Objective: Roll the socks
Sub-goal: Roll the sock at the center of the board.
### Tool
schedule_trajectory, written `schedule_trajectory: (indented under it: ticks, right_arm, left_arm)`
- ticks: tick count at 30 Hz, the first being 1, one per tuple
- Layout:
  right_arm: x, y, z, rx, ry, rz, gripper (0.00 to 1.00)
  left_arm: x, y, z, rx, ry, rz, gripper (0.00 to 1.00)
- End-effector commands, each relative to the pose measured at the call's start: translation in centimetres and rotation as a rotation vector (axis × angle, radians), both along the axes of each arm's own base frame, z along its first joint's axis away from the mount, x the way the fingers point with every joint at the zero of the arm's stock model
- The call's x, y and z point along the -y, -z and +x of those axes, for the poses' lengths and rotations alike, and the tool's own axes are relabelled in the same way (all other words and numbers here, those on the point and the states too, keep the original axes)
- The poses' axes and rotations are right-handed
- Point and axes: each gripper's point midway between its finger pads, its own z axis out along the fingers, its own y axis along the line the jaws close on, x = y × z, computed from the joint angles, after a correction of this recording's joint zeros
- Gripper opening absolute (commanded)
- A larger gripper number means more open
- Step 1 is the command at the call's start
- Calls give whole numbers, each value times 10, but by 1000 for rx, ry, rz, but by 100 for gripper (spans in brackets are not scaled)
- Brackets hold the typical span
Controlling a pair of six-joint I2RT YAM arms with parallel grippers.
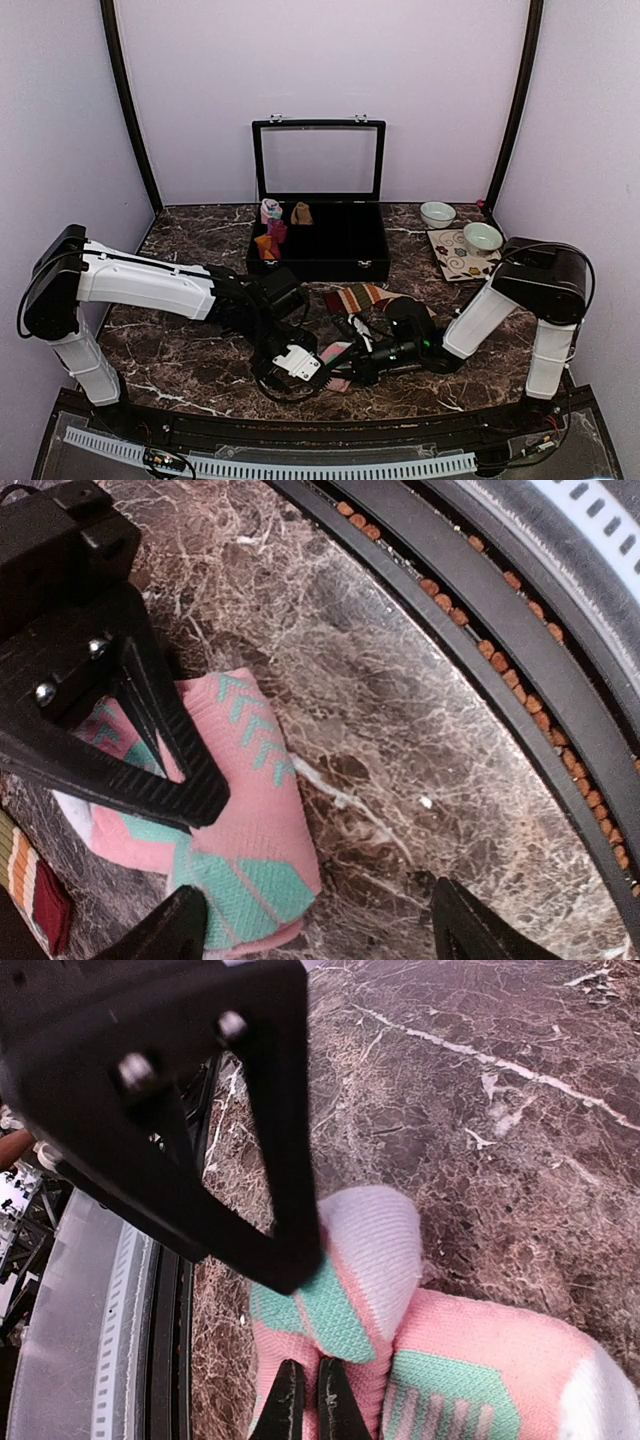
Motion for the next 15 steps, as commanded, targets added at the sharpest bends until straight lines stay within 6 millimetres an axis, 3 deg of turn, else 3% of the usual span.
schedule_trajectory:
  ticks: [1, 15]
  right_arm:
    - [64, 94, -16, -201, 97, -392, 0]
    - [59, 92, -12, -242, 98, -377, 0]
  left_arm:
    - [11, 9, 11, 85, 55, -13, 78]
    - [11, 41, 10, 126, 95, 26, 67]
